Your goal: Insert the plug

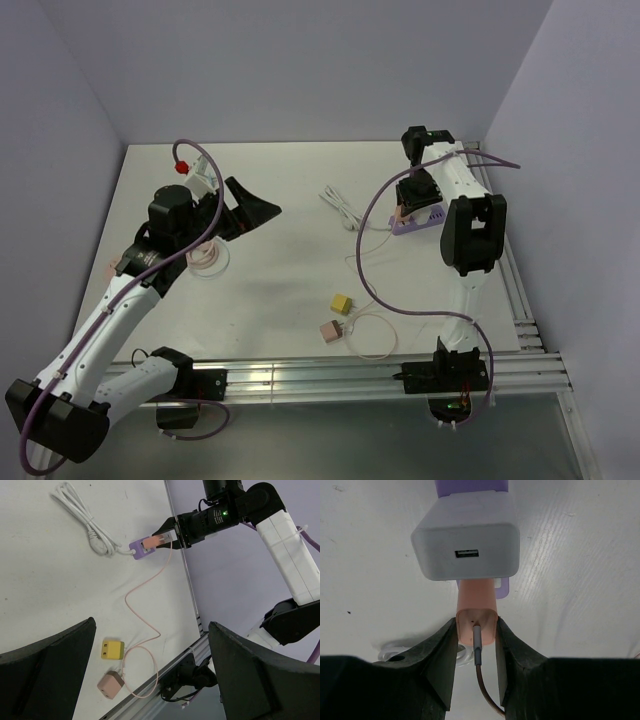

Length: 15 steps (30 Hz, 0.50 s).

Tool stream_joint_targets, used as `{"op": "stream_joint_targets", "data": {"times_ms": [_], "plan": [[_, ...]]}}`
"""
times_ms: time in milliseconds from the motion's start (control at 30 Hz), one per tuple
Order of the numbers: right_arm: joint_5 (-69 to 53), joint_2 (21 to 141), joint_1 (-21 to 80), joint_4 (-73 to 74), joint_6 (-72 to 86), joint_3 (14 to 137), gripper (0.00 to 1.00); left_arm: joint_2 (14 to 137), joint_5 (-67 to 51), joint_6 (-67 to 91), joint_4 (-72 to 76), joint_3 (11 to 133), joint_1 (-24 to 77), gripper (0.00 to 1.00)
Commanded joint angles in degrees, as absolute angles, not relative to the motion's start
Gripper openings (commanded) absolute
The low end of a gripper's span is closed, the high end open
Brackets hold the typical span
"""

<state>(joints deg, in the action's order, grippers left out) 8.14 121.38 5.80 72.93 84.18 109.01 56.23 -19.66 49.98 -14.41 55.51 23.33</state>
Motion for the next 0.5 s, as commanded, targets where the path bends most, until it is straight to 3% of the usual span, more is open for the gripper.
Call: {"op": "stream_joint_targets", "data": {"times_ms": [0,467], "plan": [[10.5,122.3,5.4,73.0,84.2,111.4,0.0,56.5,-20.6,48.7,-11.9,55.3,23.6,1.0],[11.3,125.1,5.4,74.2,83.9,113.0,0.0,56.9,-21.0,49.2,-11.2,55.1,23.5,1.0]]}}
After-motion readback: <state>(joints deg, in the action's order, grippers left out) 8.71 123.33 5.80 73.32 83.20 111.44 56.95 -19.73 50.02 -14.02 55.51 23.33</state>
